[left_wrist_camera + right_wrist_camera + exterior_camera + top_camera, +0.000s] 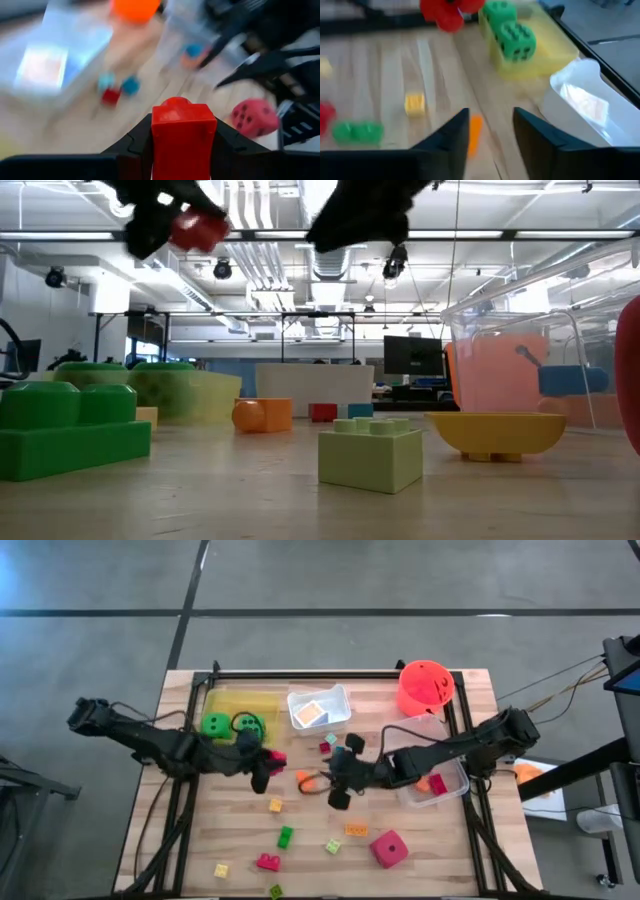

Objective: Pick & Place Toys
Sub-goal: Put the red game piece into the transparent bin

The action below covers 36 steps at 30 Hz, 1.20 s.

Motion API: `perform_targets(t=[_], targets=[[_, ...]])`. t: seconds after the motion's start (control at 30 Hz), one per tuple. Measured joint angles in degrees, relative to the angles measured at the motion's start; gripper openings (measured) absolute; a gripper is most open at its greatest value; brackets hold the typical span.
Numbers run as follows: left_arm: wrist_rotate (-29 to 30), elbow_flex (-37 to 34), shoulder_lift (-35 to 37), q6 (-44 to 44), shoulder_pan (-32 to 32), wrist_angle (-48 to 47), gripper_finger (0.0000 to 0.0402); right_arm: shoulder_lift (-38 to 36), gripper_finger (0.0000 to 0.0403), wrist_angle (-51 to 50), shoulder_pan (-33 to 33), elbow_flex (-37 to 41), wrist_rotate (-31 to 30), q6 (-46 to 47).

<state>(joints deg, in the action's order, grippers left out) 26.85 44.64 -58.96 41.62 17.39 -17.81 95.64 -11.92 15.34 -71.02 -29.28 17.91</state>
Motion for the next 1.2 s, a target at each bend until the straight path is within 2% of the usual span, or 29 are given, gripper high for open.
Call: perform_targets(t=[0.17, 0.23, 0.37, 0.47, 0.6, 0.73, 0.97, 1.2], targets=[[-1.23, -0.04, 0.34, -15.61, -1.36, 10.99, 0.0119, 0.08, 0.0233, 11.33, -2.34, 0.1, 3.9, 1.64], [-3.49, -0.04, 0.02, -19.92, -1.62, 15.18, 0.0119, 0.11, 0.0261, 15.32, -2.71, 0.15, 4.25, 1.6], [-8.92, -0.04, -0.87, -24.93, -1.68, 23.52, 0.0119, 0.22, 0.0304, 21.91, -3.04, 0.26, 3.93, 0.79], [-11.29, -0.11, -0.71, -26.24, -1.68, 25.93, 0.0119, 0.22, 0.0326, 25.36, -2.84, 0.33, 3.83, -0.78], [-11.88, -0.11, -0.72, -26.47, -1.73, 27.65, 0.0119, 0.2, 0.0336, 26.91, -2.76, 0.37, 4.23, -1.64], [-12.37, -0.11, -0.76, -27.99, -1.9, 28.67, 0.0119, 0.02, 0.0336, 27.12, -2.69, 0.33, 7.77, -1.64], [-14.74, 0.21, -0.72, -28.31, -2.06, 28.75, 0.0119, -0.34, 0.0336, 27.1, -1.91, 0.26, 8.06, -1.86], [-15.55, 1.14, -0.39, -30.48, -2.59, 27.7, 0.012, -2.31, 0.0336, 21.64, -1.8, 0.02, 10.66, -1.4]])
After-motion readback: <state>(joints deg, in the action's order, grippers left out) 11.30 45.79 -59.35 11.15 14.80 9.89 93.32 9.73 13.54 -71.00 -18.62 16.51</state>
